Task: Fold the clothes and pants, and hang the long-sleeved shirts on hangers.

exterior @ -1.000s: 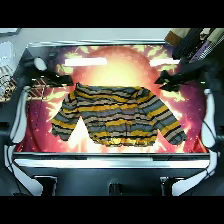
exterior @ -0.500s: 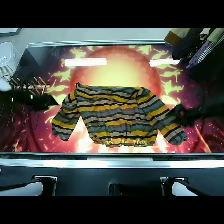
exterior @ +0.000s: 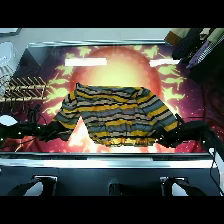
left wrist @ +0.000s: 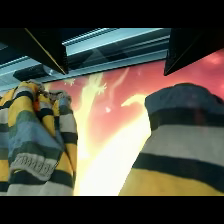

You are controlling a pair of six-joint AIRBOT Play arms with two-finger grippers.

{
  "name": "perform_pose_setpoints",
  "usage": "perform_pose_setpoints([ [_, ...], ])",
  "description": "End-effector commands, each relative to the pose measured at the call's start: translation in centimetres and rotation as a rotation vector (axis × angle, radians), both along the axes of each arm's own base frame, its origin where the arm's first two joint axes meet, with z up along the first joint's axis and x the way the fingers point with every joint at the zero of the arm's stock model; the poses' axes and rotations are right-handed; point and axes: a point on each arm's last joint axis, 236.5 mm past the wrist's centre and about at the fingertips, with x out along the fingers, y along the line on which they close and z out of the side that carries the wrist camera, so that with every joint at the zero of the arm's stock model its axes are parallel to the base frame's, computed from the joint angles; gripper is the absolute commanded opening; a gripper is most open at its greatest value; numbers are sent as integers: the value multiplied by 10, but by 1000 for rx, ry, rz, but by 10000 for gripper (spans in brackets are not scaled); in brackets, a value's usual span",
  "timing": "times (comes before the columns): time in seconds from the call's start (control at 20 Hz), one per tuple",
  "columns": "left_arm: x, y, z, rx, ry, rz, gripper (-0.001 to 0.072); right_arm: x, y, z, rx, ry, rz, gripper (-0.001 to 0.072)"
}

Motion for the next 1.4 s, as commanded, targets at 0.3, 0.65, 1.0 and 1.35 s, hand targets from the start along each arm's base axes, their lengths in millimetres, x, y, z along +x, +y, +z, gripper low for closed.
perform_pose_setpoints([
  [0.3,-1,-52,-11,-10,-47,-95,719,3,18,-3,73,27,-48,29],
  [0.65,-2,-122,-38,-72,-48,-171,716,7,21,31,79,-52,-65,29],
  [1.0,-15,-145,-59,-77,3,-206,714,10,22,55,76,-110,-103,29],
  [1.35,-7,-152,-68,-98,26,-144,391,8,27,73,97,-153,-94,29],
])
